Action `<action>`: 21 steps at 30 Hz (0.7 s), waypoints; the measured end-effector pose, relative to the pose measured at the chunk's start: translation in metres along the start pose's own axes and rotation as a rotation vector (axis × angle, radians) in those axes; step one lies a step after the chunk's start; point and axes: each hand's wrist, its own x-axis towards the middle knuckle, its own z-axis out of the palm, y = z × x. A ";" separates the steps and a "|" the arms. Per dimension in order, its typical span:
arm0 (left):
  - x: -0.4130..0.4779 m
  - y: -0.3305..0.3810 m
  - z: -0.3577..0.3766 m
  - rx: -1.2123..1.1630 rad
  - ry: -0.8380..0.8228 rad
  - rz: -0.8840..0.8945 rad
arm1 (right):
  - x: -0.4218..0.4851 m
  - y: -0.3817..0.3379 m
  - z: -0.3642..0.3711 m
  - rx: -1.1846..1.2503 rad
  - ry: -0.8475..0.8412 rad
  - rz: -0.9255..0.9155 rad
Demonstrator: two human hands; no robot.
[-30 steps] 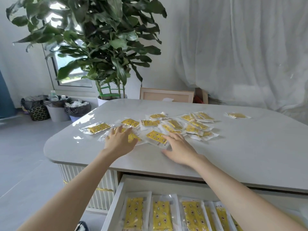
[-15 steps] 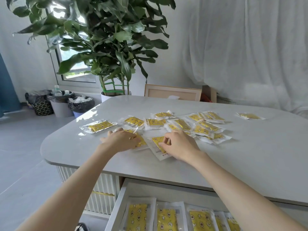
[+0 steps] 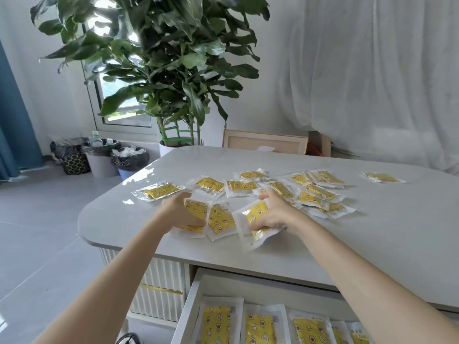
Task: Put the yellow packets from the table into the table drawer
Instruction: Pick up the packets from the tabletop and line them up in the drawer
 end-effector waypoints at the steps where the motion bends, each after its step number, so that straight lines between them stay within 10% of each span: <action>1: 0.000 -0.001 -0.003 -0.059 0.018 -0.002 | 0.001 -0.004 0.000 0.094 0.013 -0.009; 6: 0.009 -0.014 -0.024 -0.459 0.137 -0.063 | 0.013 -0.028 0.025 0.416 0.007 0.014; 14: 0.023 -0.045 -0.037 -0.602 0.345 -0.065 | 0.017 -0.048 0.076 -0.219 0.083 -0.023; 21: 0.043 -0.063 -0.025 0.169 0.442 0.048 | 0.031 -0.043 0.072 -0.295 0.087 0.029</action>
